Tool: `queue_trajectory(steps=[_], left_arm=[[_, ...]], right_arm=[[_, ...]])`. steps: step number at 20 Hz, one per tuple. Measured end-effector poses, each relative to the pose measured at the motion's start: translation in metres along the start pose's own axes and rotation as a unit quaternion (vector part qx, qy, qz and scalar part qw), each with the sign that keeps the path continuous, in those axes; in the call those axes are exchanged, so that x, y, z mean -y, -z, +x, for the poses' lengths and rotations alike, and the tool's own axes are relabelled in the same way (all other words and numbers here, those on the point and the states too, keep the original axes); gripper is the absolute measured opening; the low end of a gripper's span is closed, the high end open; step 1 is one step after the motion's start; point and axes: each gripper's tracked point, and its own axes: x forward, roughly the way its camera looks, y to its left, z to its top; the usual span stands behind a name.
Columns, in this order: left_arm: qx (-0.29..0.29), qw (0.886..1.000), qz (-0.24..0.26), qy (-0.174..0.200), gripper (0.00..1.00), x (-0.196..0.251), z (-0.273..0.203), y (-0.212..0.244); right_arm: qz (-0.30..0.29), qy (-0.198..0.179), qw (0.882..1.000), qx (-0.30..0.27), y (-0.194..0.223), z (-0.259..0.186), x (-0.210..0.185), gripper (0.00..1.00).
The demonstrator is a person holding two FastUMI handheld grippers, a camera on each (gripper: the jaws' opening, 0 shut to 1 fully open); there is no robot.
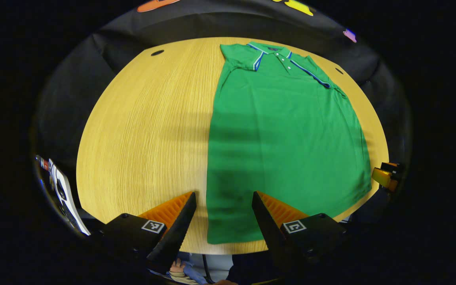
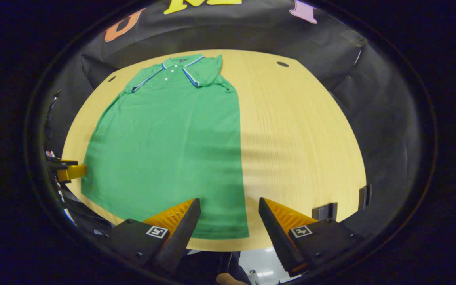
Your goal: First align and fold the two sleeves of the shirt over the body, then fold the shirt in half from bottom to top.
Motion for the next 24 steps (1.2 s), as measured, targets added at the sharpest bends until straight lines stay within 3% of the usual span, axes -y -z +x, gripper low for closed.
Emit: queue_trajectory(steps=[7,13,16,24], left_arm=[[-0.077,0.997,-0.013,0.008,0.93,-0.001,-0.003,0.033],[-0.101,0.995,-0.008,0.003,0.92,0.003,0.003,0.036],[-0.128,0.992,-0.009,0.005,0.92,0.005,0.005,0.035],[-0.159,0.987,-0.018,0.002,0.93,0.005,0.004,0.035]], right_arm=[[-0.013,0.004,0.996,-0.093,0.035,0.012,0.008,0.94],[-0.024,-0.004,0.994,-0.108,0.033,0.017,0.003,0.94],[0.003,-0.017,0.991,-0.131,0.034,0.019,0.000,0.93],[0.006,-0.014,0.983,-0.183,0.035,0.019,-0.001,0.94]])
